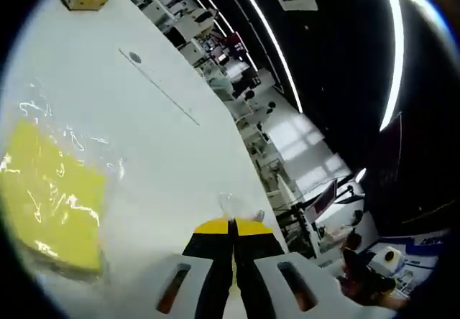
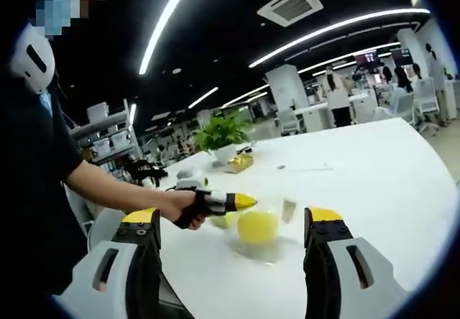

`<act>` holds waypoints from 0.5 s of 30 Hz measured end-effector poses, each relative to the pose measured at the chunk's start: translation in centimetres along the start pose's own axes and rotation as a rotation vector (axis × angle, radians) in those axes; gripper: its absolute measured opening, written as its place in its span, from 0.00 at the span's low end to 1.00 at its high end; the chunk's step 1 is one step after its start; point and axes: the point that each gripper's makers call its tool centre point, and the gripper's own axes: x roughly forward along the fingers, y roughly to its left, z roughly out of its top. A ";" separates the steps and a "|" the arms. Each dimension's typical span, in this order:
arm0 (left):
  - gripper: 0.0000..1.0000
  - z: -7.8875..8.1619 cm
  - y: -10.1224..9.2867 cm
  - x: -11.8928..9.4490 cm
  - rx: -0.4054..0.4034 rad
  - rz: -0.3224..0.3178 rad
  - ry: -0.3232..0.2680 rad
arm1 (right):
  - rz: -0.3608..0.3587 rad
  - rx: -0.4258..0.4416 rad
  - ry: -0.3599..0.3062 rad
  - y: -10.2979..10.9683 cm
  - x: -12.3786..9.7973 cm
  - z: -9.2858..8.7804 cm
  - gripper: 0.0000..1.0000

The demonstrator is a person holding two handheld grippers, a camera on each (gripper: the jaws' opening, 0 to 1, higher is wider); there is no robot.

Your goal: Compare the silicone blocks by pressing each to a similar depth, holding the contact briefly, and releasing to observe deformation and rebound differences across the visible hardness samples.

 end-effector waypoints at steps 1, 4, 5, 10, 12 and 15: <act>0.00 0.1 0.5 0.2 0.002 0.023 0.001 | -0.001 -0.002 0.004 -0.1 0.0 -0.1 0.76; 0.00 -0.3 0.9 1.0 0.042 0.043 0.041 | -0.009 0.000 0.011 -0.1 -0.2 0.0 0.76; 0.00 -0.4 1.0 1.1 0.046 0.048 0.048 | -0.012 0.001 0.011 -0.1 -0.2 0.0 0.76; 0.00 -0.8 1.8 1.5 0.042 0.089 0.072 | -0.004 0.018 0.021 0.4 -0.2 -0.3 0.73; 0.00 -1.0 2.0 1.6 0.072 0.097 0.088 | -0.001 0.018 0.028 0.6 -0.3 -0.6 0.73; 0.00 -1.0 2.2 1.7 0.065 0.104 0.092 | -0.008 0.024 0.040 0.7 -0.2 -1.2 0.73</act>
